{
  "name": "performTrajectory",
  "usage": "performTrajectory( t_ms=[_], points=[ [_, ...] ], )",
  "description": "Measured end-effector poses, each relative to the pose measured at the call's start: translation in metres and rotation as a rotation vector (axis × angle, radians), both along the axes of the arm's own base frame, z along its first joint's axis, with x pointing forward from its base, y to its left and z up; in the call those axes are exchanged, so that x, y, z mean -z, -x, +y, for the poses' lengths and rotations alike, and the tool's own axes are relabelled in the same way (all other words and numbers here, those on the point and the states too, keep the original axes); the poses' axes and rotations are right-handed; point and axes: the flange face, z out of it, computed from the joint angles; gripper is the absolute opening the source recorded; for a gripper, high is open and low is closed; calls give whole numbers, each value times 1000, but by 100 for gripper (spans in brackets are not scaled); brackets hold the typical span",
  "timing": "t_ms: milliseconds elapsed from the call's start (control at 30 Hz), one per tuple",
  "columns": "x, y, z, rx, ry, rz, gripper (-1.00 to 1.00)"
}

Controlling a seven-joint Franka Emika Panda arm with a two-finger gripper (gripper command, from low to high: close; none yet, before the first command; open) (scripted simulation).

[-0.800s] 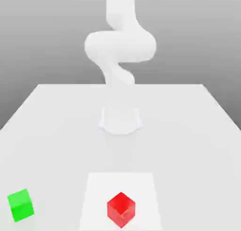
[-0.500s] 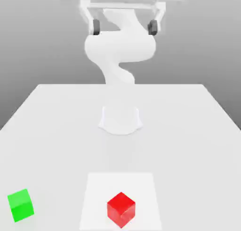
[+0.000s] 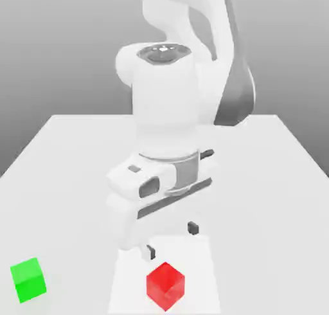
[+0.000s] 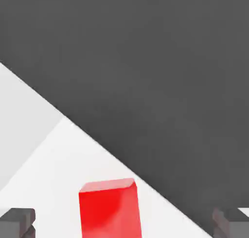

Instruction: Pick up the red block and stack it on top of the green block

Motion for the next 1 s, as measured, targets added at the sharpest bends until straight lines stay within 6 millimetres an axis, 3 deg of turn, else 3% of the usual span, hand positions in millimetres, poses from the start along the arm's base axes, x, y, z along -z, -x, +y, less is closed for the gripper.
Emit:
performTrajectory(
  t_ms=[167, 200, 433, 600, 733, 867, 933, 1000],
  points=[
    [65, 3, -1, -23, 11, 20, 0],
    [73, 4, -1, -23, 11, 21, -100],
    [73, 4, -1, -23, 11, 22, -100],
    [19, 4, -4, -18, 11, 23, -100],
    [0, -1, -98, 173, 9, 27, -100],
    [-13, 14, -197, 369, 5, 27, -100],
    [0, 24, -243, 459, 4, 24, -100],
    [25, 29, -259, 491, 4, 24, -100]
  ],
)
